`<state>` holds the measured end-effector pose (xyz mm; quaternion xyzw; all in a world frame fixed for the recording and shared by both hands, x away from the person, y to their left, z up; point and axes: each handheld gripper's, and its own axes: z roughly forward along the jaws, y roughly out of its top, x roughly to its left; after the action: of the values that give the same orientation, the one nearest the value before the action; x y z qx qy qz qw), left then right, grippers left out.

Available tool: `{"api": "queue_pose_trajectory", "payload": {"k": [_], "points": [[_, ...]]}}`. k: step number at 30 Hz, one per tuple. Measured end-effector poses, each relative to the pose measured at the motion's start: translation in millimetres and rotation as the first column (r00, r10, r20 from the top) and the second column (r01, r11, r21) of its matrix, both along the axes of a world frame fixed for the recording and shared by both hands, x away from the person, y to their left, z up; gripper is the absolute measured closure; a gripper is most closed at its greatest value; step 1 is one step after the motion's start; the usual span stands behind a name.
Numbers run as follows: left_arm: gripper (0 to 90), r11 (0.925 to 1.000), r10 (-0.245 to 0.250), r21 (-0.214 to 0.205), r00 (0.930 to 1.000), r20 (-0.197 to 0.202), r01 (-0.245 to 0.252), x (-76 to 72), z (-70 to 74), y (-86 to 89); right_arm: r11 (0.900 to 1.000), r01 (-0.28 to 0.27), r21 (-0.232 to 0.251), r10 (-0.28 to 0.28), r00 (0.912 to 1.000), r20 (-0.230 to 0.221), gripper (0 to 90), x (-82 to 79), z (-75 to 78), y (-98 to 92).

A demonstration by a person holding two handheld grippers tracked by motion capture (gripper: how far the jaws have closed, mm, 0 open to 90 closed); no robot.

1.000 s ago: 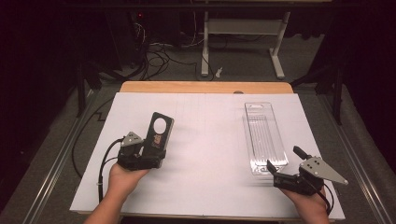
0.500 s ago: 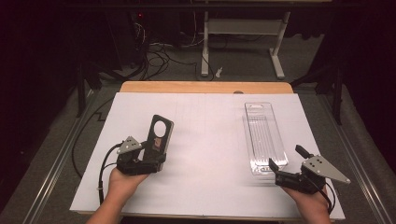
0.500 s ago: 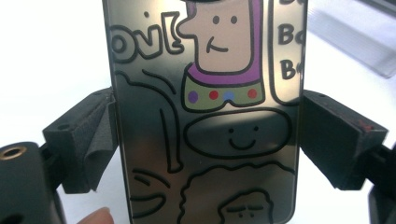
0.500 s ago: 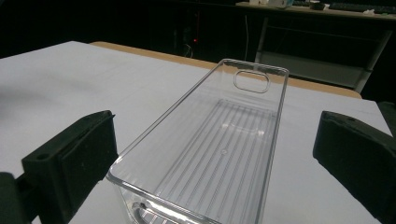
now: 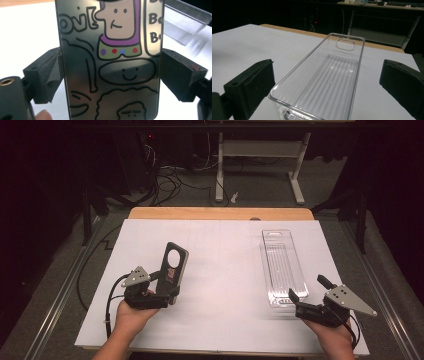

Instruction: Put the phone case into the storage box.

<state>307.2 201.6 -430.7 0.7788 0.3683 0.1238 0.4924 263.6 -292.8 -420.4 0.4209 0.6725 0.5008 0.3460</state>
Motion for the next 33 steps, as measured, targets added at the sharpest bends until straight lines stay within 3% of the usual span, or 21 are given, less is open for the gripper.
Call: {"api": "queue_pose_trajectory", "payload": {"k": [3, 12, 20, 33], "points": [[12.7, 0.9995, -0.032, 0.004, 0.9995, -0.010, 0.032, 0.5, 1.0, -2.5, 1.0000, 0.000, 0.006, 0.000, 1.0000, 0.004, 0.2, 0.5, 1.3, 0.5], [12.6, 0.9985, -0.051, -0.021, 0.9987, 0.004, 0.051, 0.5, 3.0, -2.5, 0.9996, 0.005, 0.028, -0.006, 0.9997, 0.025, 0.2, 1.6, 12.8, 2.2], [12.7, 0.9941, -0.099, -0.043, 0.9951, 0.009, 0.099, 2.1, 2.6, -1.2, 0.9993, 0.008, 0.036, -0.009, 0.9996, 0.028, 0.3, 12.7, 25.4, 8.3], [12.7, 0.9931, -0.108, -0.045, 0.9941, 0.015, 0.108, 1.9, 4.5, 1.5, 0.9992, -0.009, 0.039, 0.007, 0.9988, 0.048, 0.3, 34.5, 37.1, 29.5]]}}
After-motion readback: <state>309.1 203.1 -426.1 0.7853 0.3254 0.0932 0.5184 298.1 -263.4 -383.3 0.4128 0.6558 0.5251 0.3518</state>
